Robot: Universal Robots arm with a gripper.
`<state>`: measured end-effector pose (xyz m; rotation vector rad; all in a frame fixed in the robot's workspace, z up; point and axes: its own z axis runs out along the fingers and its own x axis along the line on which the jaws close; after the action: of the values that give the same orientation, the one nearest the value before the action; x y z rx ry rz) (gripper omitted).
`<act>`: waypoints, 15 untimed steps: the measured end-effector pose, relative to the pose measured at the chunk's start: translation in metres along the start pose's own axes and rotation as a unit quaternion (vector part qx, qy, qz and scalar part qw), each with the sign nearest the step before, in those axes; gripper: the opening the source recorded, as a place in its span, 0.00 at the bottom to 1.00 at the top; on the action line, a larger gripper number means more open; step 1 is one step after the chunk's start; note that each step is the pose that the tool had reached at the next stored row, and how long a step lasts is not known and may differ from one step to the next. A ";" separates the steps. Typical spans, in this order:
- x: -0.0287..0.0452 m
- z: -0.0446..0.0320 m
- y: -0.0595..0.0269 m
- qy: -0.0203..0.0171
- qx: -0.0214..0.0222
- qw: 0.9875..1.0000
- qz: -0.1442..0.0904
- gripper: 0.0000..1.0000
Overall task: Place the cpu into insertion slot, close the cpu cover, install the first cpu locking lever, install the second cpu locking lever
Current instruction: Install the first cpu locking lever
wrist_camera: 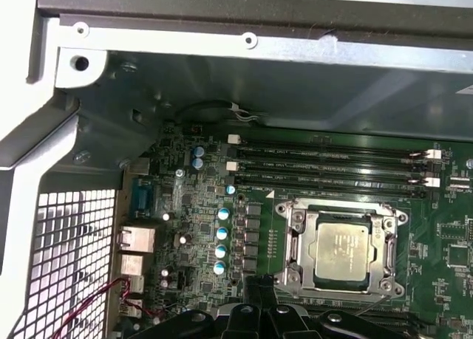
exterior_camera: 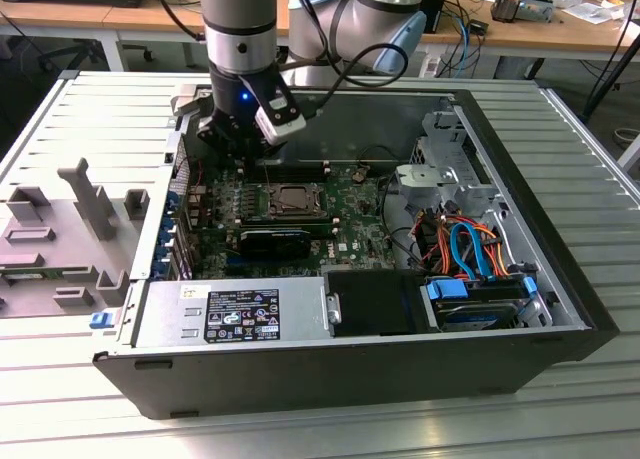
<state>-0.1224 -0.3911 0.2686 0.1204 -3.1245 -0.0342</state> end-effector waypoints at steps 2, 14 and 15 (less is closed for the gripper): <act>0.0000 0.0012 0.0000 0.000 0.000 1.000 0.000 0.11; -0.0001 0.0066 -0.0002 0.000 -0.001 1.000 0.000 0.11; -0.0001 0.0069 -0.0002 0.000 -0.001 1.000 0.000 0.11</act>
<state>-0.1225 -0.3911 0.2617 0.1203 -3.1245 -0.0370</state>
